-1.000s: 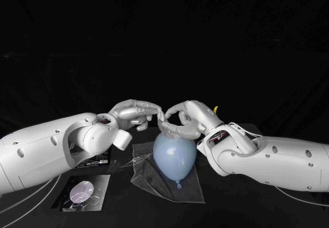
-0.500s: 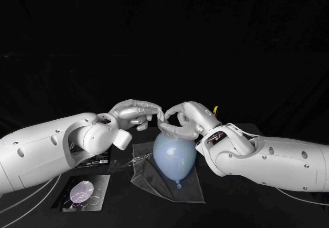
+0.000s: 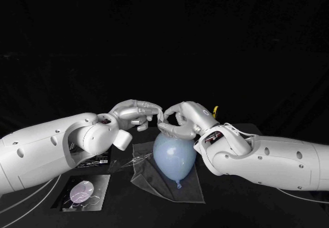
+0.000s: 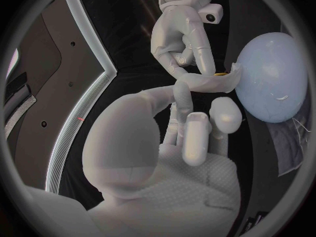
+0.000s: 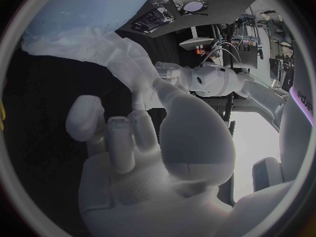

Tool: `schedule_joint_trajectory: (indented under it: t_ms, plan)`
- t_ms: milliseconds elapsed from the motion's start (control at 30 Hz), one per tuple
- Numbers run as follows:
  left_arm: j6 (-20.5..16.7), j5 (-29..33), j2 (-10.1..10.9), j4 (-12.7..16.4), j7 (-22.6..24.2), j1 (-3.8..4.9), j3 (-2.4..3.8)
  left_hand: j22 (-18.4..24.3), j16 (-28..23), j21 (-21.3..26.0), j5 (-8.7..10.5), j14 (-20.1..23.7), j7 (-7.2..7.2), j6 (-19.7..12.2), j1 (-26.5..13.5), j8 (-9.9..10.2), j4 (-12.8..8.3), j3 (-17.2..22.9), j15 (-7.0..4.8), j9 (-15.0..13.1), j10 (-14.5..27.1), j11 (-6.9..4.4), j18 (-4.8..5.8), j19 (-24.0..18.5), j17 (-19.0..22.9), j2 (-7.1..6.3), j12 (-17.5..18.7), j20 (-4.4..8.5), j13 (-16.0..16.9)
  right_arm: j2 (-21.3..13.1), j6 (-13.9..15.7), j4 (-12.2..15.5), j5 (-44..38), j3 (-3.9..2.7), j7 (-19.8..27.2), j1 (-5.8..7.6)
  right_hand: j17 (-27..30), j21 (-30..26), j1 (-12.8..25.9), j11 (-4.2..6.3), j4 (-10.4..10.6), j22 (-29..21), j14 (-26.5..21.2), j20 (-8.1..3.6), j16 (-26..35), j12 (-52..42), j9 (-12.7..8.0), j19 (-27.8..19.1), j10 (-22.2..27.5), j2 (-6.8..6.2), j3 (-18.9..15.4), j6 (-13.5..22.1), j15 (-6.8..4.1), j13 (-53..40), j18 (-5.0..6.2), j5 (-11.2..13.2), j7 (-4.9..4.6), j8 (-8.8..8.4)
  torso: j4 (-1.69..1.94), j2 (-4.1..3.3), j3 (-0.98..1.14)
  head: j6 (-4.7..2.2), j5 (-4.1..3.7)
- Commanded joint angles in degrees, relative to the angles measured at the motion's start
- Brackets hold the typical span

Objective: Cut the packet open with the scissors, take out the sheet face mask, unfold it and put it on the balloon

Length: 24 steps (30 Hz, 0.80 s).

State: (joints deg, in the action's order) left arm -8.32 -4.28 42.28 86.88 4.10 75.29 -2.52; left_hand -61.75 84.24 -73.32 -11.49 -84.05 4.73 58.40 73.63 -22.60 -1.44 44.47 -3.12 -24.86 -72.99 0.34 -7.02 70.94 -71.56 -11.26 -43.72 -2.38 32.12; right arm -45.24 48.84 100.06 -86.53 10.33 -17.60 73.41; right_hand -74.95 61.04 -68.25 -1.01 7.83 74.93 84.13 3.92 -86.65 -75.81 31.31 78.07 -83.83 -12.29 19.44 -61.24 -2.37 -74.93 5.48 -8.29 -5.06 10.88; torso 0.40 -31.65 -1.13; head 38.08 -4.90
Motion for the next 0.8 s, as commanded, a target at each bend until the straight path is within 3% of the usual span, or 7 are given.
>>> schedule_joint_trajectory:
  t_ms: [33, 300, 400, 500, 667, 800]
  plan:
    - [0.83, 0.25, -0.04, 0.22, 0.14, 0.18, 0.09, -0.06, 0.21, -0.22, -0.33, -1.35, 0.26, 0.18, 0.2, -0.21, -0.15, 0.14, -0.33, -8.63, -0.28, -0.26, 0.7, 0.06, -0.07, 0.55, 0.27, 0.14, -0.03, 0.27, 1.33, -0.09, -2.57, -0.06, -1.73, -0.05, -9.56, 0.6, -0.71, 0.48, 0.44, 6.93, 4.59, -0.32, -0.39, -0.48, 0.21, 0.35, -0.98, 0.02, -0.46, -0.8, -0.55, -6.43, -0.15, 0.11, 0.14, 0.72, -0.01, -0.01, 0.0, -0.03, 0.0]
    - [0.99, 0.21, 0.0, 0.25, 0.03, 0.18, 0.09, -0.06, 0.21, -0.22, -0.33, -1.35, 0.26, 0.18, 0.2, -0.21, -0.15, 0.14, -0.33, -8.64, -0.28, -0.26, 0.7, 0.06, -0.07, 0.55, 0.28, 0.14, -0.03, 0.58, 2.68, -0.45, -3.91, -0.12, -2.5, -0.12, -10.58, 2.61, -3.1, 1.62, 1.18, 7.7, 4.86, -1.08, -0.95, -2.49, 1.4, 1.43, -1.96, 0.97, -0.46, -2.47, -1.49, -7.73, -0.5, -0.85, 1.47, 3.36, 0.02, -0.02, 0.0, -0.11, -0.01]
    - [1.03, 0.2, 0.0, 0.23, 0.01, 0.18, 0.09, -0.11, 0.2, -0.24, -0.32, -1.35, 0.26, 0.13, 0.17, -0.21, -0.2, 0.12, -0.33, -8.74, -0.26, -0.26, 0.71, 0.08, -0.09, 0.59, 0.33, 0.14, -0.09, 0.58, 3.22, -0.4, -3.94, -0.15, -2.07, -0.16, -11.1, 3.54, -6.33, 2.12, 0.68, 8.15, 4.99, -1.61, -1.24, -3.21, 2.08, 1.94, -2.31, 3.02, 3.11, -1.98, -1.97, -8.25, -0.69, 3.11, 1.98, 4.57, -0.04, 0.0, 0.0, -0.08, -0.05]
    - [1.07, 0.2, 0.0, 0.21, 0.02, 0.18, 0.09, -0.11, 0.2, -0.24, -0.32, -1.35, 0.26, 0.13, 0.17, -0.21, -0.2, 0.12, -0.33, -8.74, -0.26, -0.26, 0.71, 0.08, -0.09, 0.59, 0.33, 0.14, -0.09, 0.54, 3.5, -0.32, -3.82, -0.18, -1.56, -0.18, -11.25, 3.82, -8.74, 2.33, -0.7, 8.38, 5.02, -1.86, -1.31, -3.33, 2.51, 2.09, -2.36, 4.13, 7.2, -1.34, -2.19, -8.41, -0.75, 5.05, 2.19, 5.3, -0.02, 0.01, 0.01, -0.05, -0.04]
    - [1.14, 0.19, 0.0, 0.11, 0.06, 0.18, 0.09, -0.11, 0.2, -0.24, -0.32, -1.35, 0.26, 0.13, 0.17, -0.21, -0.2, 0.12, -0.33, -8.74, -0.26, -0.26, 0.71, 0.08, -0.09, 0.59, 0.33, 0.14, -0.09, 0.4, 3.79, -0.18, -3.02, -0.21, -0.04, -0.21, -11.54, 4.5, -9.05, 1.96, -3.47, 8.89, 5.08, -1.8, -1.47, -3.58, 4.35, 2.41, -2.56, 3.81, 13.87, 0.48, -1.9, -8.68, -0.92, 4.95, 1.62, 7.53, -0.04, 0.01, 0.0, -0.09, -0.06]
    - [1.18, 0.19, 0.02, 0.05, 0.08, 0.18, 0.09, -0.11, 0.2, -0.24, -0.32, -1.35, 0.26, 0.13, 0.17, -0.21, -0.2, 0.12, -0.33, -8.74, -0.26, -0.26, 0.71, 0.08, -0.09, 0.59, 0.33, 0.14, -0.09, 0.2, 3.81, 0.01, -2.6, -0.22, 0.61, -0.22, -11.53, 4.6, -8.04, 1.77, -4.37, 8.98, 5.08, -1.63, -1.46, -3.56, 5.19, 2.45, -2.59, 3.26, 15.76, 1.18, -1.76, -8.72, -0.94, 3.79, 1.45, 8.52, -0.02, 0.02, 0.02, -0.06, -0.05]
